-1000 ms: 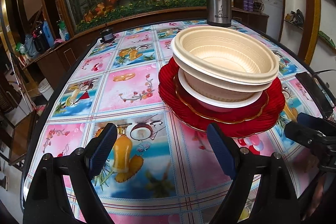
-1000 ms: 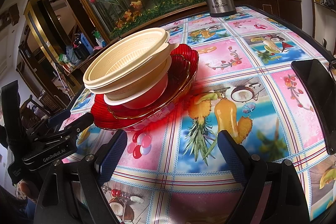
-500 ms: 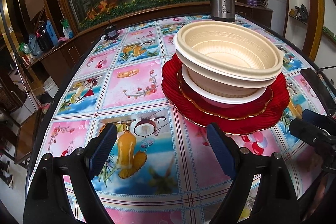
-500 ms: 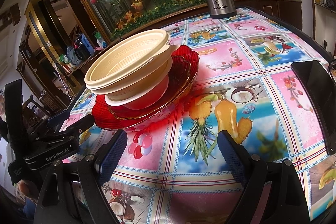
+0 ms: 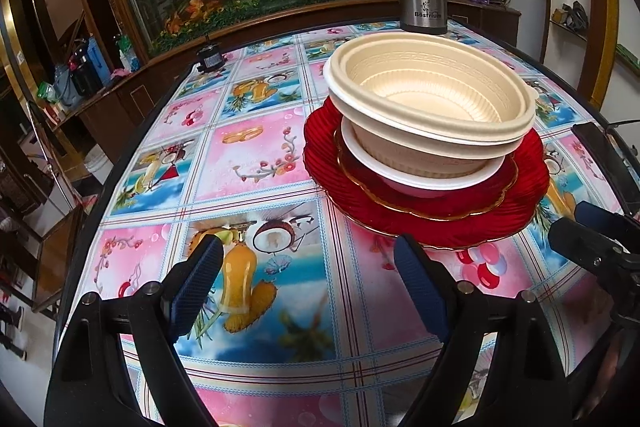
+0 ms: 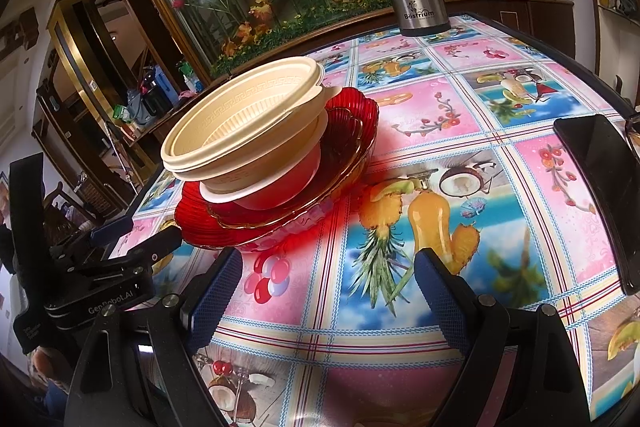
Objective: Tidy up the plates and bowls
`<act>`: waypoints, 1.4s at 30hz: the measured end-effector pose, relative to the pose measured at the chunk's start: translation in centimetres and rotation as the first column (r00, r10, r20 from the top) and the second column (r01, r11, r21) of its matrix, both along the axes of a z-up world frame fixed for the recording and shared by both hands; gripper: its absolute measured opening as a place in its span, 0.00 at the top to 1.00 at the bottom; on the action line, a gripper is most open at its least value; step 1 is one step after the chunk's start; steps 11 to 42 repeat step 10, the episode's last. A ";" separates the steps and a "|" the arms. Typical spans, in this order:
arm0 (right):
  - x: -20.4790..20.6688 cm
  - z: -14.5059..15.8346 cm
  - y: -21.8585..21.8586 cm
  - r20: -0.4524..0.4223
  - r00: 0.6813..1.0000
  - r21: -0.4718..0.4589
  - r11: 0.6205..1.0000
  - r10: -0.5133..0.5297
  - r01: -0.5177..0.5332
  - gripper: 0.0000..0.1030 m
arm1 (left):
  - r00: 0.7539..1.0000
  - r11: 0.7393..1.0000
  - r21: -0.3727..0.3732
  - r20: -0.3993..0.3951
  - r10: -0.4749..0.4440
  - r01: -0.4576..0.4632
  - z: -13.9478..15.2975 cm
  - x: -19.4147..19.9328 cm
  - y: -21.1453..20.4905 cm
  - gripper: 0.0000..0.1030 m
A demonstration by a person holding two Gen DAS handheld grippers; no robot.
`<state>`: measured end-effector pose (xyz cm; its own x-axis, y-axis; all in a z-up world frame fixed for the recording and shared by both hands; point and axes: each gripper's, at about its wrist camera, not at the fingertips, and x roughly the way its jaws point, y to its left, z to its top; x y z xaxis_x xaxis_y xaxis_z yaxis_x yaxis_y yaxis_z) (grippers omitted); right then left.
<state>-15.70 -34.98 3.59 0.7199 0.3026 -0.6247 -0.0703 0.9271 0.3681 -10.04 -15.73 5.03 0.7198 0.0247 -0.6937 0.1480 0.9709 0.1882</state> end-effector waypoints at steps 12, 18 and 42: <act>-0.1 -0.1 0.0 0.004 1.000 0.003 1.000 0.004 -0.004 0.13 | 1.000 0.999 -0.035 -0.014 -0.008 0.007 0.1 0.1 0.3 0.15; -0.1 -0.1 0.0 0.004 1.000 0.003 1.000 0.004 -0.004 0.13 | 1.000 0.999 -0.035 -0.014 -0.008 0.007 0.1 0.1 0.3 0.15; -0.1 -0.1 0.0 0.004 1.000 0.003 1.000 0.004 -0.004 0.13 | 1.000 0.999 -0.035 -0.014 -0.008 0.007 0.1 0.1 0.3 0.15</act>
